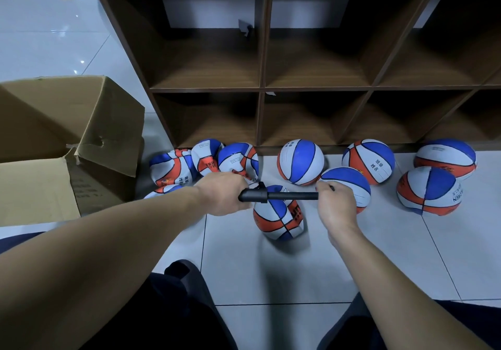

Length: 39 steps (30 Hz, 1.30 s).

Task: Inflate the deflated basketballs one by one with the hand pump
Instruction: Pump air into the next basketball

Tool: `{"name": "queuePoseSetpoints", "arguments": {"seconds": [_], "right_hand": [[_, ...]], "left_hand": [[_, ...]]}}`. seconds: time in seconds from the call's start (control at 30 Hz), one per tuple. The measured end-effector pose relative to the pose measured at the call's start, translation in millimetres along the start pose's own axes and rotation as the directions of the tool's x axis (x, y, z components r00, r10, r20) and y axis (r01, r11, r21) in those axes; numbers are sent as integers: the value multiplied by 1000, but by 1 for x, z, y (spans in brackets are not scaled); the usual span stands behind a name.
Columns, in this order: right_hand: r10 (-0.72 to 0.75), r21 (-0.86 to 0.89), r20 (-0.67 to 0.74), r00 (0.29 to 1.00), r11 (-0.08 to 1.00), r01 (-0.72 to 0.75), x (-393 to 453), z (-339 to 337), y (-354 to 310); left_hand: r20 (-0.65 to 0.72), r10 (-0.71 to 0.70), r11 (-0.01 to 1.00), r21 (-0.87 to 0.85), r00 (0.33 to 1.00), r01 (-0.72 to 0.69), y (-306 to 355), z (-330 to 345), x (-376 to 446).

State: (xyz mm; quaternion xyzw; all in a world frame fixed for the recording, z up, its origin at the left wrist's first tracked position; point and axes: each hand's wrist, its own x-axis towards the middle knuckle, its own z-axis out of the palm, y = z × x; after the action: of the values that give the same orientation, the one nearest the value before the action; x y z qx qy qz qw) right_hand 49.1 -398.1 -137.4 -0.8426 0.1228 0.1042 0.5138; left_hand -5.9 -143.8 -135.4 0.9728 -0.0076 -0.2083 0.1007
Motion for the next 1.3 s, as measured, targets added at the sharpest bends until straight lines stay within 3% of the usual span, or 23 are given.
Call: {"name": "queuePoseSetpoints", "arguments": {"seconds": [0.1,0.23,0.8,1.07,1.3], "right_hand": [[23,34,-48,999,999,-21,-1,3,-1],[-51,10,-80,995,999,52,-19,15,-2],[-163,-152,73,984,973,173,-44,56,16],[-76,-98,133,988,991,90,-31,49,18],[0,-73,17,1000,997,1,-5,14,17]], "left_hand": [[3,-11,1000,-5,1000,11,3,3,0],[-48,-2,1000,10,999,3,12,6,-1],[-25,77,995,68,997,-75,32,16,-1],[-22,106,993,55,994,-105,23,13,5],[50,4,999,46,999,-6,-10,4,2]]}}
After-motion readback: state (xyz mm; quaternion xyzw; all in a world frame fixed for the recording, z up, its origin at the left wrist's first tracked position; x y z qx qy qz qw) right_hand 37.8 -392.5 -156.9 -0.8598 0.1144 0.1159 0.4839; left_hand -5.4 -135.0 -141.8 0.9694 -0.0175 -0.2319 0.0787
